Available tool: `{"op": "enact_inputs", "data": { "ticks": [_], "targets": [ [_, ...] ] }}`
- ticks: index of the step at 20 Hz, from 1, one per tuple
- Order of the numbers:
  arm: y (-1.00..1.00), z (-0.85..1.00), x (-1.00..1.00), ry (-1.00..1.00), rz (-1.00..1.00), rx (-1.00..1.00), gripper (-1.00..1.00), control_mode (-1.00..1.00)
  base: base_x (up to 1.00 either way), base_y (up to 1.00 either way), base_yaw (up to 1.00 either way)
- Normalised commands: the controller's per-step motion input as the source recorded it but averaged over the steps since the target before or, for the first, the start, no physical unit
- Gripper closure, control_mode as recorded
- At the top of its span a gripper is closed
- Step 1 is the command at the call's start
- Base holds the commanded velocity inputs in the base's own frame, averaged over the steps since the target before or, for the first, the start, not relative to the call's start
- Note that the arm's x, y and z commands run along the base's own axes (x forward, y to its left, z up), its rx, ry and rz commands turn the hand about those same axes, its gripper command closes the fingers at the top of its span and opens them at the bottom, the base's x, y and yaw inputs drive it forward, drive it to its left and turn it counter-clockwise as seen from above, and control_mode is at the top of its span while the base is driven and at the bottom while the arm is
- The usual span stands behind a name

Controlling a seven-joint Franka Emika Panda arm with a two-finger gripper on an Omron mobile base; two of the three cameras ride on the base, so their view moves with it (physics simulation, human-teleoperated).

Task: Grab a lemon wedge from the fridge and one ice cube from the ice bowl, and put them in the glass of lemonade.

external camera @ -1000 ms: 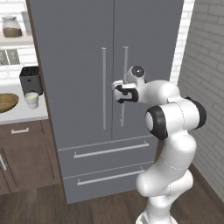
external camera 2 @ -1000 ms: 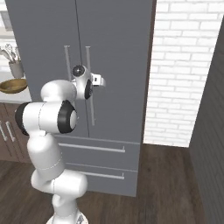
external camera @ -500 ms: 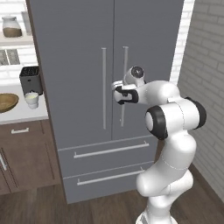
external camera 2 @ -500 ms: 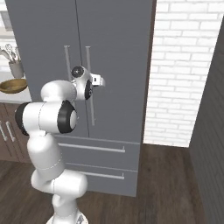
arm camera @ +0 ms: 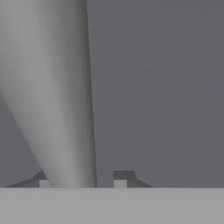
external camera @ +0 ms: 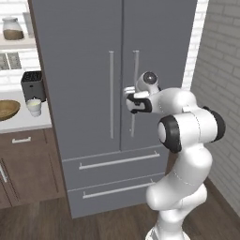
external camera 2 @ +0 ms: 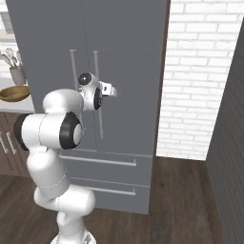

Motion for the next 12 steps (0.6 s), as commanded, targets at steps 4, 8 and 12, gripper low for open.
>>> {"op": "enact_inputs", "data": {
  "ticks": [4, 8, 12],
  "targets": [
    [-0.75, 0.24, -0.42, 0.0, -0.09, 0.08, 1.0, -1.0, 0.0, 0.0, 0.0],
    [-0.79, 0.14, -0.45, 0.0, -0.07, 0.09, 1.0, -1.0, 0.0, 0.0, 0.0],
    [-0.84, 0.1, -0.4, 0.0, -0.05, 0.07, 1.0, -1.0, 0.0, 0.0, 0.0]
  ]
}}
